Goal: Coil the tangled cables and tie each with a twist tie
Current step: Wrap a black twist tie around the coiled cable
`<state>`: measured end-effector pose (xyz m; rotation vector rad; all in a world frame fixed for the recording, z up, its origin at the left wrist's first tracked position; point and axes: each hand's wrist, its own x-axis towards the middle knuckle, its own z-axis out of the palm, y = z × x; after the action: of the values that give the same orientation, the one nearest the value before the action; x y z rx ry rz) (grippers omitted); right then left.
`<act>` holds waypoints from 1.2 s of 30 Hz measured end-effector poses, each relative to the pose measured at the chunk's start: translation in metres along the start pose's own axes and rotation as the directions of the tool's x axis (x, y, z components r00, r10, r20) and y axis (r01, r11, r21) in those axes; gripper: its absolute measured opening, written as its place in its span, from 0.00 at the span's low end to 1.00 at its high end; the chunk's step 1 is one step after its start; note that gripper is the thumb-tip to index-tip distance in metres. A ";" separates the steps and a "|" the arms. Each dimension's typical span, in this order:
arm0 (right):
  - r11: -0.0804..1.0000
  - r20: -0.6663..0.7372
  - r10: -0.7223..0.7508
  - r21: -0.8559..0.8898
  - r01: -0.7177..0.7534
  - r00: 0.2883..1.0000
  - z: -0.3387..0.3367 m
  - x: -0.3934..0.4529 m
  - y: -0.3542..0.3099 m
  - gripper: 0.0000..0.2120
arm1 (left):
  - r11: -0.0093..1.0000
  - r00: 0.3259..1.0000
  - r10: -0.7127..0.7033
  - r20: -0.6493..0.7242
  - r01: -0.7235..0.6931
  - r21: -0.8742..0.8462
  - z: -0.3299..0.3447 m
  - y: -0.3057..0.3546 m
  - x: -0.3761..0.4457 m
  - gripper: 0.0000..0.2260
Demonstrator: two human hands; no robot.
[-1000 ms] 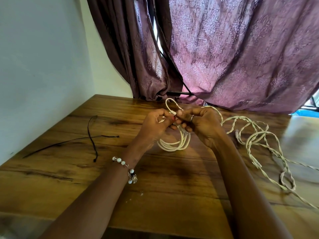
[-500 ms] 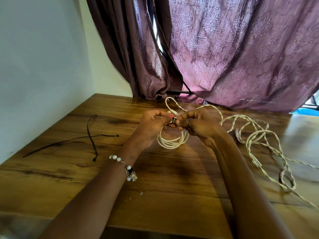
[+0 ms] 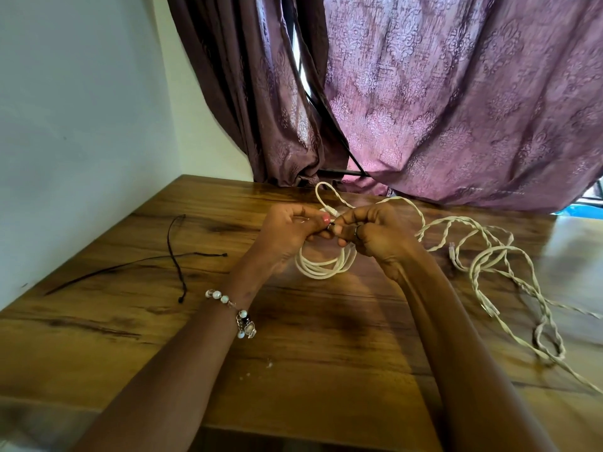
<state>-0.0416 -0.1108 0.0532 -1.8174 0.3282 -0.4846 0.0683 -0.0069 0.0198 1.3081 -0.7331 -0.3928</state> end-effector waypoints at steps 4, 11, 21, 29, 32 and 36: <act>0.999 -0.007 0.027 0.038 -0.026 1.000 -0.001 0.003 0.001 0.04 | 0.996 0.998 0.065 0.001 -0.065 0.056 0.002 -0.001 -0.001 0.03; 0.997 -0.008 0.039 0.065 -0.038 0.999 -0.007 0.004 0.003 0.06 | 0.981 0.987 0.160 0.009 -0.160 0.108 0.005 0.000 -0.004 0.05; 0.999 -0.042 -0.024 0.027 0.026 0.999 -0.006 0.010 0.013 0.11 | 0.999 1.000 -0.019 -0.009 0.019 0.047 0.006 0.002 -0.004 0.05; 0.892 -0.063 -0.303 -0.369 0.260 0.951 -0.014 0.014 0.017 0.04 | 0.998 1.000 -0.008 0.025 0.006 0.061 0.005 0.007 -0.008 0.06; 0.685 -0.087 -0.486 -0.656 0.317 0.870 -0.016 0.019 0.021 0.04 | 0.996 0.999 0.043 0.010 -0.043 0.081 0.004 0.004 -0.008 0.02; 0.789 -0.161 -0.445 -0.536 0.301 0.881 -0.012 0.019 0.020 0.06 | 0.953 0.979 0.191 -0.072 -0.167 0.253 0.007 -0.008 -0.002 0.07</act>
<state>-0.0306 -0.1355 0.0400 -2.3420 0.2970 -1.0239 0.0630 -0.0125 0.0127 1.4673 -0.8311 -0.0925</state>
